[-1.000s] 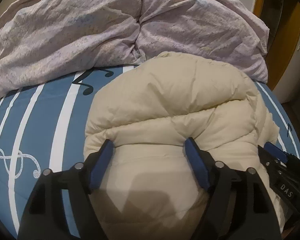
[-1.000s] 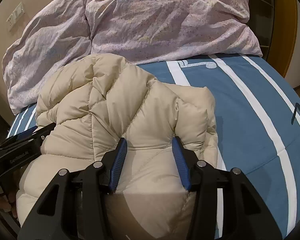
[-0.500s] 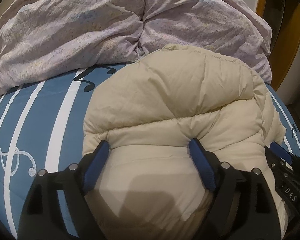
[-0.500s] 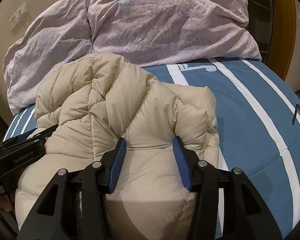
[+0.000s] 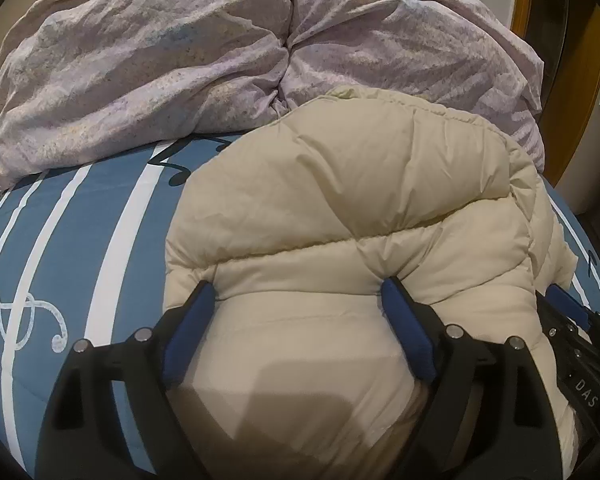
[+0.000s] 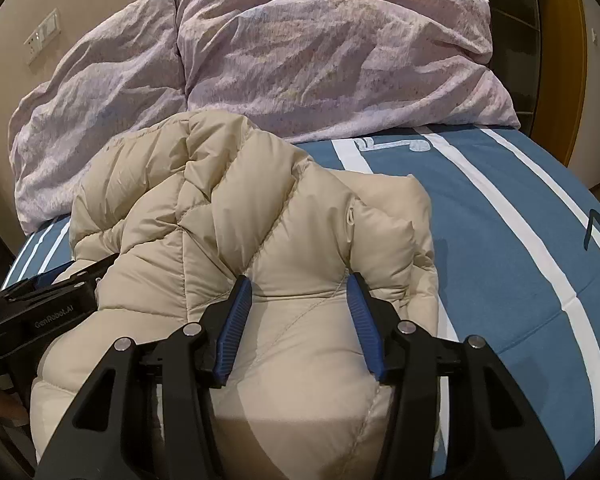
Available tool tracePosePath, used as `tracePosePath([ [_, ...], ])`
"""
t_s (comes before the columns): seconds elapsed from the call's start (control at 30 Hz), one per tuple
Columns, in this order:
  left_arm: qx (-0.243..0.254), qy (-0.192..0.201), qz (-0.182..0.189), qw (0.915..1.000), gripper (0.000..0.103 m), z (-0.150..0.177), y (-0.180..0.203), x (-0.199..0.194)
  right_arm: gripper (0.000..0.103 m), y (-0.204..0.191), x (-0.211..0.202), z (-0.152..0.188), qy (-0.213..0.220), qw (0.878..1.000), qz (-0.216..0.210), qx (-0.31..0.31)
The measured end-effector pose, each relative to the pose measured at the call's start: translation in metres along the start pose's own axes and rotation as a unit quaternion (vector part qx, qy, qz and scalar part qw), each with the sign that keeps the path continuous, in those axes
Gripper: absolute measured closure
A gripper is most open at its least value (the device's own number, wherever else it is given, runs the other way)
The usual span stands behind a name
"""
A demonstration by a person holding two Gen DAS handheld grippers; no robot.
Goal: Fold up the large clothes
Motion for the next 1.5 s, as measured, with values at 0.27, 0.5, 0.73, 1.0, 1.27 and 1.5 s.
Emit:
tracePosePath([
  [0.27, -0.001, 0.01, 0.0, 0.9999, 0.016, 0.002, -0.002, 0.002, 0.05, 0.0, 0.0, 0.0, 0.006, 1.0, 0.005, -0.002],
  [0.5, -0.006, 0.016, 0.004, 0.9998, 0.015, 0.003, -0.003, 0.004, 0.049, 0.0, 0.001, 0.0, 0.005, 1.0, 0.005, -0.003],
  [0.73, -0.012, 0.014, 0.006, 0.9998, 0.013, 0.003, -0.005, 0.007, 0.048, -0.001, 0.003, -0.001, 0.002, 1.0, 0.002, -0.003],
  [1.0, -0.011, 0.006, -0.006, 0.9999, 0.013, 0.002, -0.005, 0.01, 0.048, -0.004, 0.011, -0.003, -0.024, 1.0, 0.005, -0.007],
  [1.27, -0.038, -0.031, -0.001, 0.9988, 0.013, -0.002, -0.009, -0.012, 0.043, -0.004, 0.011, -0.017, -0.086, 0.995, -0.002, -0.052],
  [1.5, -0.08, -0.02, 0.027, 0.9962, 0.015, 0.001, -0.035, -0.063, 0.015, 0.043, -0.015, -0.036, -0.116, 0.991, -0.066, 0.023],
])
Point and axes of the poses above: each gripper's, at about its wrist camera, not at the fingertips, and x roughly the way its jaws point, y to its right, z to its underside, the point moved 3 cm from there along x, roughly the way its jaws point, and after that the axes turned 13 degrees about z, right-handed, at the moved point
